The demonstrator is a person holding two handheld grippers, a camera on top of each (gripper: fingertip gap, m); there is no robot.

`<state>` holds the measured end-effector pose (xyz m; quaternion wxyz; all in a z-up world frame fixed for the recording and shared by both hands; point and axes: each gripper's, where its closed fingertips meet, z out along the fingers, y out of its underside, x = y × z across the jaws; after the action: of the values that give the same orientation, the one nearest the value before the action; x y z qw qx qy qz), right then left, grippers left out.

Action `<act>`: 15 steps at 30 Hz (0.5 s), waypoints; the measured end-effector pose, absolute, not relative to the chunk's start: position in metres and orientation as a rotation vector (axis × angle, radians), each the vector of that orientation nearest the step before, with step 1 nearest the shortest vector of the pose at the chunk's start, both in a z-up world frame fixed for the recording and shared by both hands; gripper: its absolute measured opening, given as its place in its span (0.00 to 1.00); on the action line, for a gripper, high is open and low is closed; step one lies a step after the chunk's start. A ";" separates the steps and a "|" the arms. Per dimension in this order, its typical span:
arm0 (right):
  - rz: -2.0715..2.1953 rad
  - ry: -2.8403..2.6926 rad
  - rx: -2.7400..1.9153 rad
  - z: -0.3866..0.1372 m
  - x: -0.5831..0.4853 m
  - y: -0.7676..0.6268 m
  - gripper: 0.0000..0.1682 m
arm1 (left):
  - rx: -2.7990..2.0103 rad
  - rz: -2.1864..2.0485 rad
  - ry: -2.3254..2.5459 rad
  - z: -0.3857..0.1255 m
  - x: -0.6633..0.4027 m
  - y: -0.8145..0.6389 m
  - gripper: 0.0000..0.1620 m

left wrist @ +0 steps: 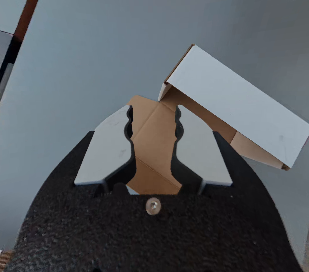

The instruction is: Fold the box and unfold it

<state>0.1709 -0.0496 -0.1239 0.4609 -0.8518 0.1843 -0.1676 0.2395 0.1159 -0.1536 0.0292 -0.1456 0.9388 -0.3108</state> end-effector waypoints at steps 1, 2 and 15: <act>-0.415 0.456 -2.101 -0.126 0.170 -0.051 0.42 | -0.362 -0.938 2.935 -0.165 0.234 0.110 0.28; -0.416 0.461 -2.105 -0.128 0.169 -0.054 0.42 | -0.298 -0.939 2.961 -0.173 0.230 0.103 0.26; -0.397 0.538 -2.054 -0.146 0.168 -0.078 0.40 | -0.003 -0.790 2.866 -0.172 0.230 0.055 0.03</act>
<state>0.1676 -0.0784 -0.1457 0.4712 -0.8387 0.2196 -0.1623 0.2301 0.0552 -0.1715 0.0843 -0.0009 0.9606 -0.2649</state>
